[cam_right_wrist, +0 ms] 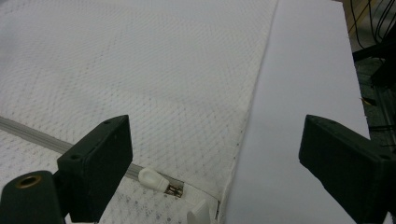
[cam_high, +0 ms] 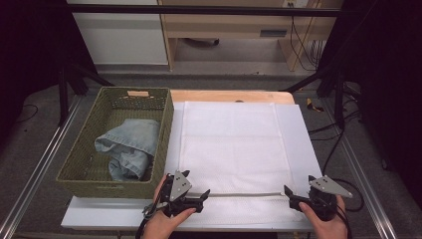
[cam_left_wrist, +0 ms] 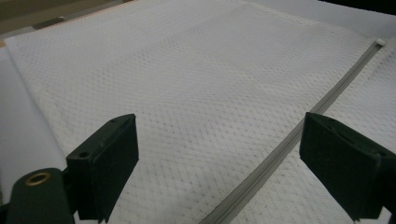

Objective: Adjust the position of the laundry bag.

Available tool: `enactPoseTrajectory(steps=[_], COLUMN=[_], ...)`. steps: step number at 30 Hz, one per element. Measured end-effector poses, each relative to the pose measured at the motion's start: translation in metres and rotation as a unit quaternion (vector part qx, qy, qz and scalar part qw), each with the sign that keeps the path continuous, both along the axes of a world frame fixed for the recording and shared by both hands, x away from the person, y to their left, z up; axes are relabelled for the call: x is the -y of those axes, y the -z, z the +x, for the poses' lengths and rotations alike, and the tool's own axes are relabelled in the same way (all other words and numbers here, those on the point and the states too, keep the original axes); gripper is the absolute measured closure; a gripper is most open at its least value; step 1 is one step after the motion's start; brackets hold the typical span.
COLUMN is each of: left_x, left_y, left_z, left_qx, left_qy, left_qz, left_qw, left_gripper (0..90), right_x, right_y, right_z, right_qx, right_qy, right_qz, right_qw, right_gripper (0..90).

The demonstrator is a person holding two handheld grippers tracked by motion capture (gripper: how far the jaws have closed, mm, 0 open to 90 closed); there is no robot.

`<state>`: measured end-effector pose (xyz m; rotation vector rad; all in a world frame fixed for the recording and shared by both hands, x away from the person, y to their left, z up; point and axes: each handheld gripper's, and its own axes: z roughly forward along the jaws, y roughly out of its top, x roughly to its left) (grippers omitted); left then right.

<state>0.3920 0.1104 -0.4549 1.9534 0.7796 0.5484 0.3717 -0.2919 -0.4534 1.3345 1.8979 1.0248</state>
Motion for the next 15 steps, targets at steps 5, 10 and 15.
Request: enactPoseTrajectory(steps=[5,10,15], left_x=[0.0018,0.0025,0.0025], left_y=[-0.0001,0.0009,-0.0012], left_z=[-0.0025,-0.004,-0.0105], left_qx=[0.0,-0.004,-0.01], left_qy=[0.005,0.003,0.001], left_qz=[0.0,0.003,0.003], left_qw=[1.0,1.0,0.9999], left_gripper=[11.1,11.0,11.8], right_x=[0.0004,0.0007,0.0011], right_y=[-0.0002,-0.0006,-0.0016], right_z=[-0.0008,-0.0014,-0.0028], right_qx=[-0.002,0.0,0.001], right_qy=[0.004,0.005,0.0], right_qz=[0.001,0.001,0.0], right_qw=[1.0,1.0,1.0], right_gripper=[10.2,12.2,19.6])
